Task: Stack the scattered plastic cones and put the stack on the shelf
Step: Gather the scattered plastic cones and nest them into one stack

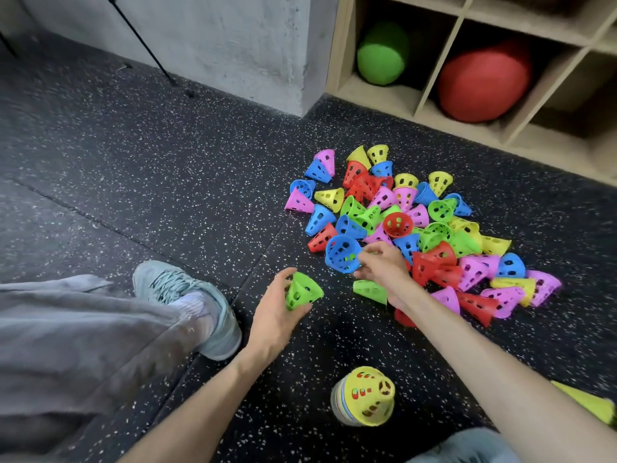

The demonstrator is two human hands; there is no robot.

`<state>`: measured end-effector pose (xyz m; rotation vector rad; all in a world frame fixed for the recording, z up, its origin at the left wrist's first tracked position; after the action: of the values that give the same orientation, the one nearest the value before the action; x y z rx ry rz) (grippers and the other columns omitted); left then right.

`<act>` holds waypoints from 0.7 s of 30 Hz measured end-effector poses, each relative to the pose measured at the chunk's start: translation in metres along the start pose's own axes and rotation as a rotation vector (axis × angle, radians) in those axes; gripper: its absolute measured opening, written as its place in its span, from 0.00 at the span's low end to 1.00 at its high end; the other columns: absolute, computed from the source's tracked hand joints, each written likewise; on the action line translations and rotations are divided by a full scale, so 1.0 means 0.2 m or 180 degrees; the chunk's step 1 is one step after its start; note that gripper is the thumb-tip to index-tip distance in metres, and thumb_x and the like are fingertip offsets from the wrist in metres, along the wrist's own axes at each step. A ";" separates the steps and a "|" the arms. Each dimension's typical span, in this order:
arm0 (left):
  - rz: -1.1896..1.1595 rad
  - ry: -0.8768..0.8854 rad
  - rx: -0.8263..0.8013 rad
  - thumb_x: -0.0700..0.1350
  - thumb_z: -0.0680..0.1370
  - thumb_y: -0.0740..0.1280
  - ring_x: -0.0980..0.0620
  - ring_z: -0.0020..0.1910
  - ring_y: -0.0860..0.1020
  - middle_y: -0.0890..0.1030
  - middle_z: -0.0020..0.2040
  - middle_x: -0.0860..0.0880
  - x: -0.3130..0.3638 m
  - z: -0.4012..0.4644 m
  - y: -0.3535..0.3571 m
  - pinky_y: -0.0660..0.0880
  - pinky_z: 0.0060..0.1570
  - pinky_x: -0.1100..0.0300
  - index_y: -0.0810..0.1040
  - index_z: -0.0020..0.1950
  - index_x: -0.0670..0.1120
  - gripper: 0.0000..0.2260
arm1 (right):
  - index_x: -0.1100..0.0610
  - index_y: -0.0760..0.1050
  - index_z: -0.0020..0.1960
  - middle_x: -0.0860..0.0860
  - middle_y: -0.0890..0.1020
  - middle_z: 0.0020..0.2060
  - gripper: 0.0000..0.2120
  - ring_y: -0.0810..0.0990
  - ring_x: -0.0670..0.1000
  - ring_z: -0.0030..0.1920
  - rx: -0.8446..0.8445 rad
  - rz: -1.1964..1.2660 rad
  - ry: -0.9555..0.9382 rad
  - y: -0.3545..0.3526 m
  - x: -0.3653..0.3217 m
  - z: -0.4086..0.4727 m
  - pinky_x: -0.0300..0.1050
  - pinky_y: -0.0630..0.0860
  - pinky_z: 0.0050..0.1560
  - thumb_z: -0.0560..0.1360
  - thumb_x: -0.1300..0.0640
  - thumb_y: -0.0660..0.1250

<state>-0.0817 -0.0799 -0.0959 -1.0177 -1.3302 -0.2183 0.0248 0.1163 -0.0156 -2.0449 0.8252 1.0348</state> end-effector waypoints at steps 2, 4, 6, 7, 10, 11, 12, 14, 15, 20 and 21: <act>-0.0035 0.0031 -0.0017 0.47 0.74 0.78 0.58 0.58 0.79 0.77 0.62 0.58 0.04 -0.02 0.00 0.77 0.62 0.49 0.64 0.73 0.63 0.33 | 0.66 0.77 0.55 0.59 0.84 0.49 0.08 0.82 0.49 0.29 -0.0241 0.0334 0.0178 -0.03 -0.01 -0.04 0.40 0.83 0.36 0.77 0.70 0.66; -0.0067 0.0098 -0.0013 0.47 0.74 0.77 0.59 0.58 0.79 0.78 0.62 0.58 0.07 -0.05 0.00 0.78 0.61 0.49 0.64 0.73 0.63 0.33 | 0.65 0.78 0.53 0.59 0.84 0.47 0.07 0.82 0.47 0.28 -0.0429 0.0409 0.0281 -0.05 -0.03 -0.09 0.39 0.83 0.36 0.78 0.71 0.65; -0.0080 0.0196 -0.0026 0.47 0.75 0.77 0.61 0.58 0.78 0.78 0.62 0.59 0.11 -0.07 0.00 0.77 0.61 0.50 0.64 0.74 0.62 0.33 | 0.65 0.78 0.56 0.58 0.85 0.46 0.09 0.82 0.47 0.29 -0.0500 0.0344 0.0313 -0.07 -0.03 -0.12 0.39 0.82 0.35 0.77 0.71 0.65; -0.0103 0.0234 -0.0028 0.47 0.75 0.77 0.61 0.57 0.78 0.78 0.61 0.60 0.13 -0.07 0.00 0.77 0.61 0.51 0.64 0.74 0.61 0.33 | 0.64 0.78 0.57 0.58 0.85 0.46 0.10 0.82 0.47 0.30 -0.0514 0.0272 0.0301 -0.07 -0.03 -0.14 0.38 0.82 0.35 0.77 0.71 0.66; -0.0177 0.0296 -0.0022 0.48 0.75 0.77 0.59 0.58 0.79 0.78 0.62 0.61 0.18 -0.08 0.02 0.77 0.61 0.50 0.64 0.75 0.61 0.34 | 0.63 0.79 0.57 0.59 0.85 0.47 0.10 0.84 0.49 0.35 -0.0684 0.0080 0.0206 -0.08 -0.02 -0.20 0.38 0.82 0.37 0.77 0.70 0.67; -0.0192 0.0317 -0.0031 0.48 0.75 0.77 0.58 0.60 0.78 0.78 0.63 0.61 0.20 -0.09 0.03 0.77 0.62 0.50 0.64 0.76 0.61 0.35 | 0.62 0.80 0.57 0.59 0.85 0.48 0.09 0.85 0.50 0.36 -0.0762 -0.0021 0.0155 -0.08 -0.01 -0.21 0.38 0.83 0.38 0.78 0.69 0.68; -0.0205 0.0329 -0.0037 0.49 0.75 0.77 0.58 0.61 0.78 0.78 0.64 0.61 0.22 -0.09 0.04 0.77 0.63 0.50 0.63 0.76 0.62 0.35 | 0.61 0.80 0.58 0.59 0.85 0.49 0.09 0.86 0.50 0.38 -0.0817 -0.0176 0.0083 -0.08 0.00 -0.23 0.39 0.84 0.40 0.78 0.67 0.69; -0.0277 0.0327 -0.0057 0.49 0.75 0.77 0.58 0.61 0.79 0.79 0.64 0.61 0.23 -0.09 0.05 0.77 0.63 0.49 0.63 0.77 0.62 0.35 | 0.58 0.81 0.57 0.56 0.85 0.49 0.08 0.86 0.50 0.38 -0.0851 -0.0642 -0.0154 -0.08 0.02 -0.24 0.40 0.84 0.41 0.78 0.63 0.70; -0.0312 0.0321 -0.0063 0.50 0.75 0.77 0.59 0.60 0.79 0.79 0.63 0.60 0.23 -0.10 0.05 0.78 0.62 0.50 0.63 0.77 0.62 0.35 | 0.56 0.81 0.56 0.54 0.84 0.49 0.06 0.85 0.50 0.38 -0.0849 -0.0870 -0.0325 -0.08 0.02 -0.24 0.40 0.83 0.41 0.79 0.62 0.70; -0.0354 0.0210 0.0103 0.51 0.76 0.76 0.62 0.56 0.80 0.81 0.60 0.60 0.26 -0.10 0.05 0.78 0.60 0.54 0.66 0.77 0.58 0.32 | 0.52 0.83 0.53 0.51 0.84 0.51 0.06 0.83 0.51 0.43 -0.0789 -0.1435 -0.1101 -0.08 0.03 -0.27 0.47 0.84 0.45 0.81 0.54 0.67; -0.0378 0.0174 0.0160 0.51 0.77 0.75 0.64 0.55 0.80 0.82 0.58 0.61 0.27 -0.09 0.04 0.78 0.59 0.55 0.67 0.77 0.56 0.31 | 0.52 0.83 0.54 0.49 0.84 0.51 0.07 0.83 0.52 0.45 -0.0814 -0.1437 -0.1200 -0.08 0.03 -0.28 0.51 0.83 0.48 0.81 0.53 0.67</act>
<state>-0.0474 -0.0668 -0.0512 -0.8857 -1.3411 -0.2988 0.0633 0.0803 0.0085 -2.0151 0.0326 1.2473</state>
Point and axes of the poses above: each hand's wrist, its own z-axis towards the middle knuckle, its own y-axis out of the palm, x = y × z, the point moved 1 cm from there along z, towards the middle knuckle
